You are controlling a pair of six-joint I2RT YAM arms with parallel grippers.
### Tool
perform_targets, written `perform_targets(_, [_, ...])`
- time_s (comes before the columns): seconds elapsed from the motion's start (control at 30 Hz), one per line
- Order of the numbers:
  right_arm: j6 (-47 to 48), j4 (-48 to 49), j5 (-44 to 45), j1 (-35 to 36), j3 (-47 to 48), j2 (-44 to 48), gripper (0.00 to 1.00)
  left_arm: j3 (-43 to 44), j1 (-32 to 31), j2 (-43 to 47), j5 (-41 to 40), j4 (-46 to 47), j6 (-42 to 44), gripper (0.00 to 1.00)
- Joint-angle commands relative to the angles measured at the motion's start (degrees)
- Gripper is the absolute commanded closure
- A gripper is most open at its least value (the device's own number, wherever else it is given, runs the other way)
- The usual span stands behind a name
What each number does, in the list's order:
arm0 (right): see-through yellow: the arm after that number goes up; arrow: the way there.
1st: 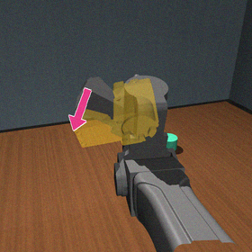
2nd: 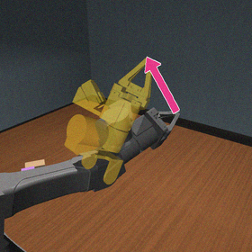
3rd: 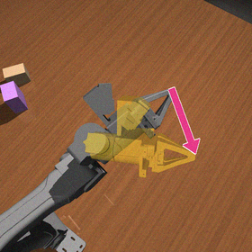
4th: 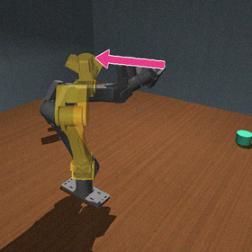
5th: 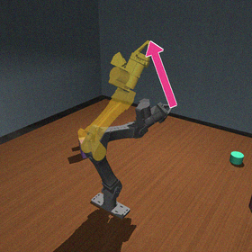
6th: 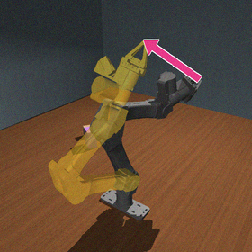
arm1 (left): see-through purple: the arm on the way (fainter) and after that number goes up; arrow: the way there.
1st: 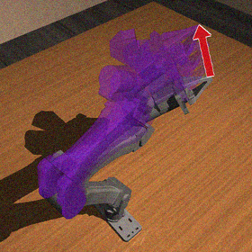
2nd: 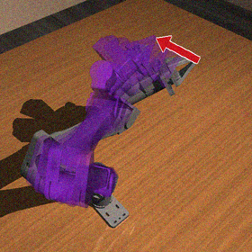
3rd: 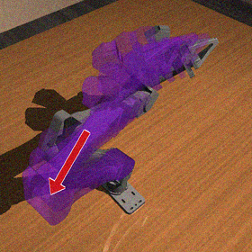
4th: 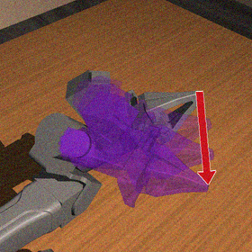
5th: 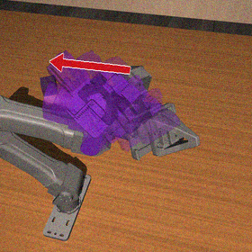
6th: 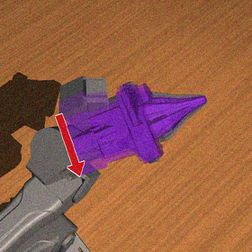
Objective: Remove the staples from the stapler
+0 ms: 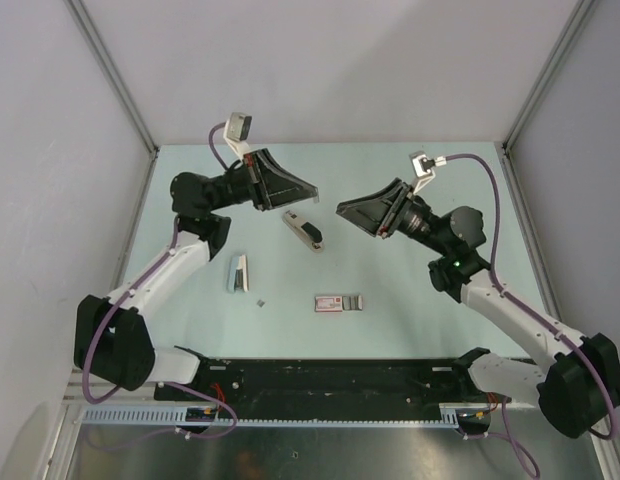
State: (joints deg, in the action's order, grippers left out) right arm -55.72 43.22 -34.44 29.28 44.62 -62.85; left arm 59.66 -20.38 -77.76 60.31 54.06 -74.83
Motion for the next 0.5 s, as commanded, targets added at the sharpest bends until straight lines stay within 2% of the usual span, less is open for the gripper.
perform_targets(0.0, [-0.95,4.38,-0.17,2.31,3.35,-2.25,0.56,-2.31,-1.27,2.05,-2.04,4.47,-0.6,0.82])
perform_targets(0.47, [1.48,2.49,2.28,6.27,5.69,-4.98,0.5,-4.89,-1.96,2.3,-2.43,3.04,3.17,0.81])
